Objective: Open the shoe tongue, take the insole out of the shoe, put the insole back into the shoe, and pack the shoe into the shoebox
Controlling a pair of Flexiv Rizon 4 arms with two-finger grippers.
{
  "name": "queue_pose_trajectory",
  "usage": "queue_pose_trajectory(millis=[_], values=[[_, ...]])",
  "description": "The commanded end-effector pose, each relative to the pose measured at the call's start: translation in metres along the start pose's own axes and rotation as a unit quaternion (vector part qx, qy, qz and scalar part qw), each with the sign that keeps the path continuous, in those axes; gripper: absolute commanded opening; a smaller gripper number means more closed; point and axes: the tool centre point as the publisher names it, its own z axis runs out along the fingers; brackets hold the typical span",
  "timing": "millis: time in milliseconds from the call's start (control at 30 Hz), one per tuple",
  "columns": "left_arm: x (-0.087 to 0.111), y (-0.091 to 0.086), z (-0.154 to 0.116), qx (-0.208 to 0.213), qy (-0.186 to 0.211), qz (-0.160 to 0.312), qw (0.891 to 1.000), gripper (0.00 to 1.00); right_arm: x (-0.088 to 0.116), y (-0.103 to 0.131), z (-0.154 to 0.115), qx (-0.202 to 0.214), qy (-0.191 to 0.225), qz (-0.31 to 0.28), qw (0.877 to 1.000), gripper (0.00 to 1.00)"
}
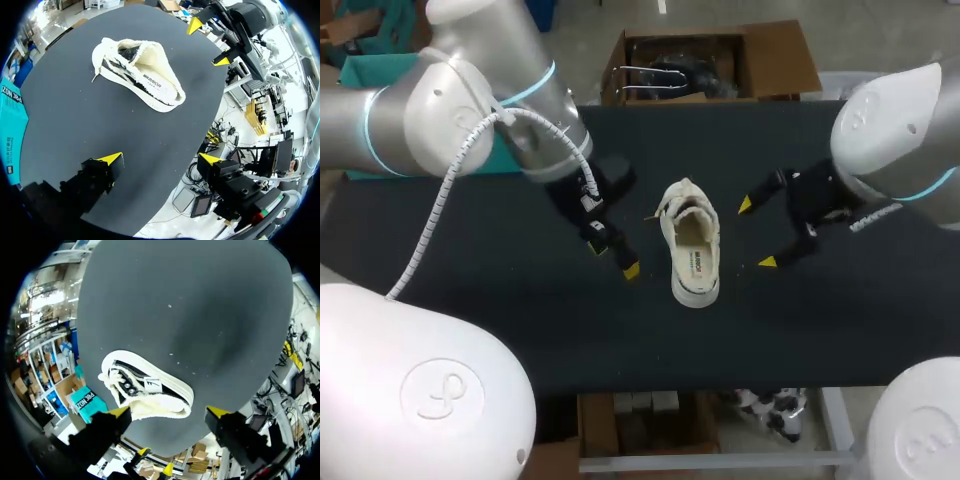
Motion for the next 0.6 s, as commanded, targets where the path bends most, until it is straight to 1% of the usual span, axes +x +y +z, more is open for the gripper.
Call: queue_pose_trajectory(millis=[33, 67, 100, 133, 167, 200, 233, 267, 300, 333, 367, 400, 433, 467, 500, 533, 567, 600], values=[[0.007, -0.013, 0.026, -0.026, -0.044, -0.124, 0.991, 1.0, 0.006, 0.016, -0.017, -0.004, -0.045, -0.113, 0.993, 1.0], [0.007, -0.014, 0.03, -0.033, -0.064, -0.143, 0.987, 1.0, 0.006, 0.02, -0.02, -0.004, -0.054, -0.134, 0.99, 1.0], [0.007, -0.015, 0.032, -0.036, -0.062, -0.154, 0.985, 1.0, 0.007, 0.025, -0.023, -0.005, -0.061, -0.153, 0.986, 1.0], [0.007, -0.016, 0.034, -0.04, -0.075, -0.168, 0.982, 1.0, 0.008, 0.029, -0.026, 0.003, -0.071, -0.189, 0.979, 1.0], [0.006, -0.018, 0.035, -0.039, -0.092, -0.185, 0.978, 1.0, 0.009, 0.032, -0.028, -0.004, -0.079, -0.196, 0.977, 1.0], [0.006, -0.019, 0.035, -0.038, -0.088, -0.187, 0.978, 1.0, 0.01, 0.033, -0.03, -0.005, -0.084, -0.206, 0.975, 1.0], [0.007, -0.02, 0.036, -0.04, -0.085, -0.192, 0.977, 1.0, 0.012, 0.035, -0.032, 0.001, -0.09, -0.25, 0.964, 1.0], [0.007, -0.022, 0.036, -0.035, -0.099, -0.207, 0.973, 1.0, 0.012, 0.038, -0.034, 0.001, -0.1, -0.26, 0.96, 1.0], [0.006, -0.025, 0.036, -0.033, -0.098, -0.215, 0.971, 1.0, 0.015, 0.041, -0.035, -0.002, -0.115, -0.272, 0.955, 1.0], [0.006, -0.026, 0.036, -0.03, -0.096, -0.22, 0.97, 1.0, 0.015, 0.042, -0.036, 0.001, -0.119, -0.293, 0.949, 1.0], [0.005, -0.029, 0.036, -0.028, -0.115, -0.233, 0.965, 1.0, 0.016, 0.045, -0.037, 0.0, -0.131, -0.309, 0.942, 1.0], [0.004, -0.031, 0.037, -0.024, -0.106, -0.235, 0.966, 1.0, 0.017, 0.047, -0.038, 0.001, -0.14, -0.327, 0.935, 1.0], [0.004, -0.033, 0.037, -0.022, -0.103, -0.237, 0.966, 1.0, 0.018, 0.047, -0.038, 0.004, -0.149, -0.352, 0.924, 1.0], [0.003, -0.035, 0.038, -0.02, -0.11, -0.246, 0.963, 1.0, 0.017, 0.047, -0.038, 0.004, -0.156, -0.366, 0.918, 1.0], [0.002, -0.037, 0.039, -0.018, -0.108, -0.25, 0.962, 1.0, 0.017, 0.049, -0.038, 0.007, -0.16, -0.381, 0.911, 1.0], [0.002, -0.04, 0.041, -0.018, -0.104, -0.251, 0.962, 1.0, 0.015, 0.049, -0.038, 0.008, -0.171, -0.415, 0.894, 1.0], [-0.002, -0.045, 0.043, -0.019, -0.112, -0.258, 0.96, 1.0, 0.01, 0.049, -0.038, 0.012, -0.188, -0.467, 0.864, 1.0], [-0.003, -0.048, 0.044, -0.019, -0.109, -0.259, 0.96, 1.0, 0.006, 0.049, -0.038, 0.017, -0.201, -0.504, 0.84, 1.0]])
